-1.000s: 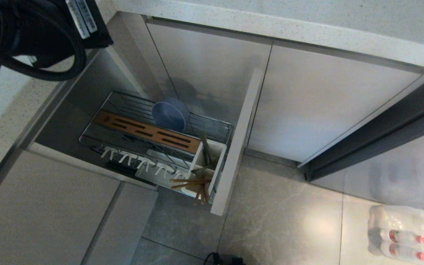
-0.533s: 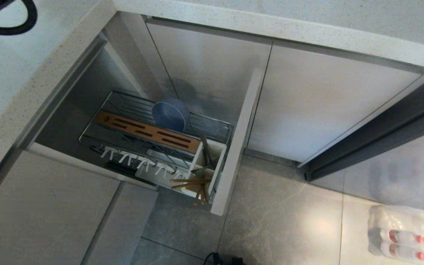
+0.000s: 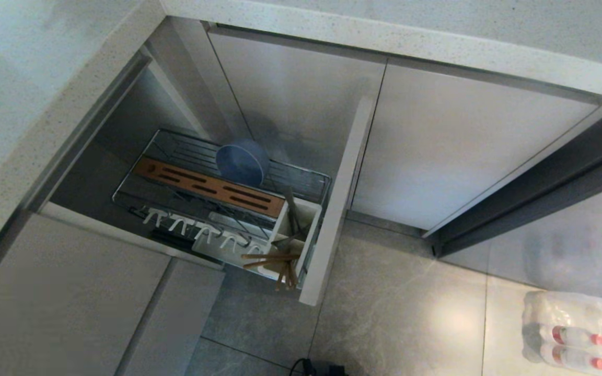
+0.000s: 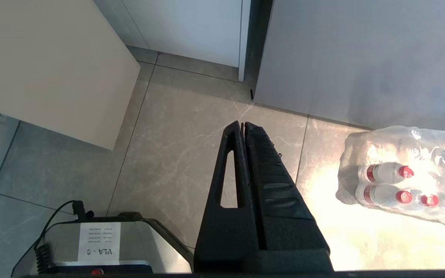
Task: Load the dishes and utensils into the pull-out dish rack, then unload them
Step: Pick up the plate and place it in the cupboard
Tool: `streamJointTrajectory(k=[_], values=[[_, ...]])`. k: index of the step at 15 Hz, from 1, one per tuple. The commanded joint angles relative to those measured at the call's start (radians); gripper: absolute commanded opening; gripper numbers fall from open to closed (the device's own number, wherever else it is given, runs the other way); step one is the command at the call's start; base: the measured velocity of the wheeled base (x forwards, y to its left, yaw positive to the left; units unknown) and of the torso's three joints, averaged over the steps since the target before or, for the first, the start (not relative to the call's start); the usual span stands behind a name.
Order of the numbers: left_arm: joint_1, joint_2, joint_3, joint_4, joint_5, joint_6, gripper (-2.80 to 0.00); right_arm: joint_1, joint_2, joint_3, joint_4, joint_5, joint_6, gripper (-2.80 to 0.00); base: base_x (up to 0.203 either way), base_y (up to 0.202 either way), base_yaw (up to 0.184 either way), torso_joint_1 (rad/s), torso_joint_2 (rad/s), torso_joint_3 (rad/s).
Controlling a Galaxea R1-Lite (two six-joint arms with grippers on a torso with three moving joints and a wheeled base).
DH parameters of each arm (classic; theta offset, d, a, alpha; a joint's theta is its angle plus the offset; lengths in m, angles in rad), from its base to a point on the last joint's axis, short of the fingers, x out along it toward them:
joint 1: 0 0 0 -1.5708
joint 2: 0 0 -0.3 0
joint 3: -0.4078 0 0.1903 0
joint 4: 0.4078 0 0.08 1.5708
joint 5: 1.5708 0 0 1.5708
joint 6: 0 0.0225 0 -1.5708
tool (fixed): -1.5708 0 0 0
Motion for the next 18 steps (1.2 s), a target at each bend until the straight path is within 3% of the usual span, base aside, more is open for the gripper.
streamJointTrajectory(k=[1, 5, 11, 12, 18], values=[[0.037, 0.007, -0.006, 0.035, -0.004, 0.004, -2.80, 0.000, 0.002, 0.000, 0.000, 0.000, 0.001, -2.80, 0.000, 0.000, 0.000, 0.000, 0.00, 0.000], [0.056, 0.017, -0.096, 0.286, -0.008, 0.001, -2.80, 0.000, 0.002, 0.000, 0.000, 0.000, 0.001, -2.80, 0.000, 0.000, 0.000, 0.000, 0.00, 0.000], [0.102, 0.040, -0.105, 0.294, -0.009, -0.011, -2.80, 0.000, 0.002, 0.000, 0.000, 0.000, 0.001, -2.80, 0.000, 0.000, 0.000, 0.000, 0.00, 0.000], [0.101, 0.045, -0.106, 0.293, -0.013, -0.035, 0.00, 0.000, 0.002, 0.000, 0.000, 0.000, 0.001, -2.80, 0.000, 0.000, 0.000, 0.000, 0.00, 0.000], [0.099, 0.077, -0.099, 0.296, -0.058, -0.114, 0.00, 0.000, 0.002, 0.000, 0.000, 0.000, 0.001, -2.80, 0.000, 0.000, 0.000, 0.000, 0.00, 0.000]])
